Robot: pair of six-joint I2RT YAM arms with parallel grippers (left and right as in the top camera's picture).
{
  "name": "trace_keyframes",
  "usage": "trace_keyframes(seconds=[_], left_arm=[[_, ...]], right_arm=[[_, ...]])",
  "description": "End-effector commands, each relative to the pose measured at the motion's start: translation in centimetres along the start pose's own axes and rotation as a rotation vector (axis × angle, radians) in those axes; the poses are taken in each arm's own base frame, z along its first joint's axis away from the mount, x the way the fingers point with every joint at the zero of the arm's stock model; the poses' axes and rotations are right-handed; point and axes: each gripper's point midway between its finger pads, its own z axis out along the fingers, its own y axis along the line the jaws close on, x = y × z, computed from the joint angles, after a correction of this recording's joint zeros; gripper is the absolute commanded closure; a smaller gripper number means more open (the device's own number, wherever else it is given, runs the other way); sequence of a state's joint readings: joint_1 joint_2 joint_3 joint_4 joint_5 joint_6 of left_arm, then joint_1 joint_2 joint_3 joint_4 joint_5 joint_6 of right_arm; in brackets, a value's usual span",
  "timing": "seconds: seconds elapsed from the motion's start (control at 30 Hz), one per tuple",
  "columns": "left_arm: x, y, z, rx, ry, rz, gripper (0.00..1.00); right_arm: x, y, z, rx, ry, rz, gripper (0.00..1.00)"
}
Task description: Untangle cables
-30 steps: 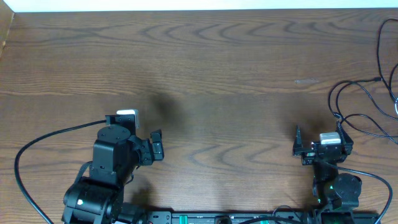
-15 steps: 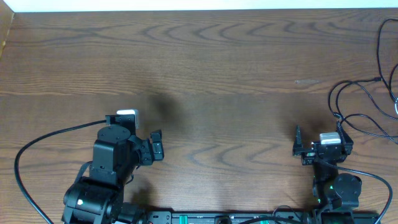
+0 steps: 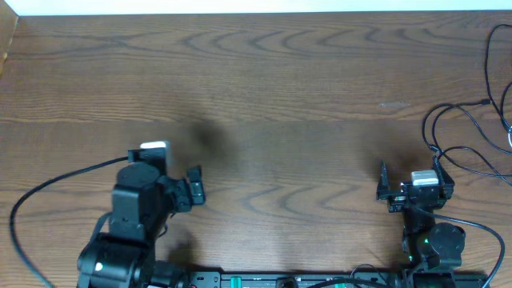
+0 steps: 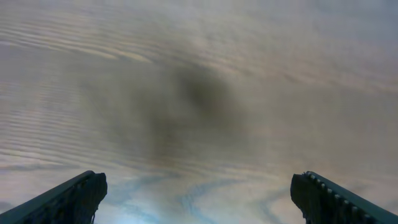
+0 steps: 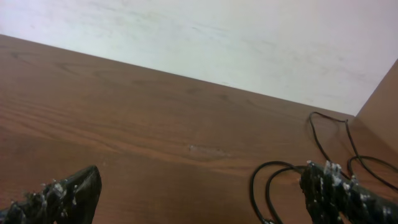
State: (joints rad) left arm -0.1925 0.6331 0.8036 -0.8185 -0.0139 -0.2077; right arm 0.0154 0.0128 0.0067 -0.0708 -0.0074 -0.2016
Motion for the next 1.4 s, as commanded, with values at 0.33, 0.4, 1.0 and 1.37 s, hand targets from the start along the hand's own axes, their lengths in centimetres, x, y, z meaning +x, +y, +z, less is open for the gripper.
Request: trace_keyframes(seconds=[0.33, 0.4, 1.0, 1.37], left_arm=[[-0.6, 3.5, 0.7, -0.031, -0.397, -0.056, 0.00], [-0.5, 3.6, 1.3, -0.018, -0.468, -0.055, 0.00], [-1.4, 3.4, 2.5, -0.010, -0.821, 0.105, 0.00], [2.9, 4.2, 6.2, -0.037, -0.586, 0.128, 0.00]], right_arm=[[0.0, -0.1, 0.0, 0.005, -0.001, -0.012, 0.01], [0.0, -0.1, 0.0, 0.005, -0.001, -0.012, 0.01], [0.0, -0.1, 0.0, 0.005, -0.001, -0.012, 0.01], [0.0, -0.1, 0.0, 0.005, -0.001, -0.012, 0.01]])
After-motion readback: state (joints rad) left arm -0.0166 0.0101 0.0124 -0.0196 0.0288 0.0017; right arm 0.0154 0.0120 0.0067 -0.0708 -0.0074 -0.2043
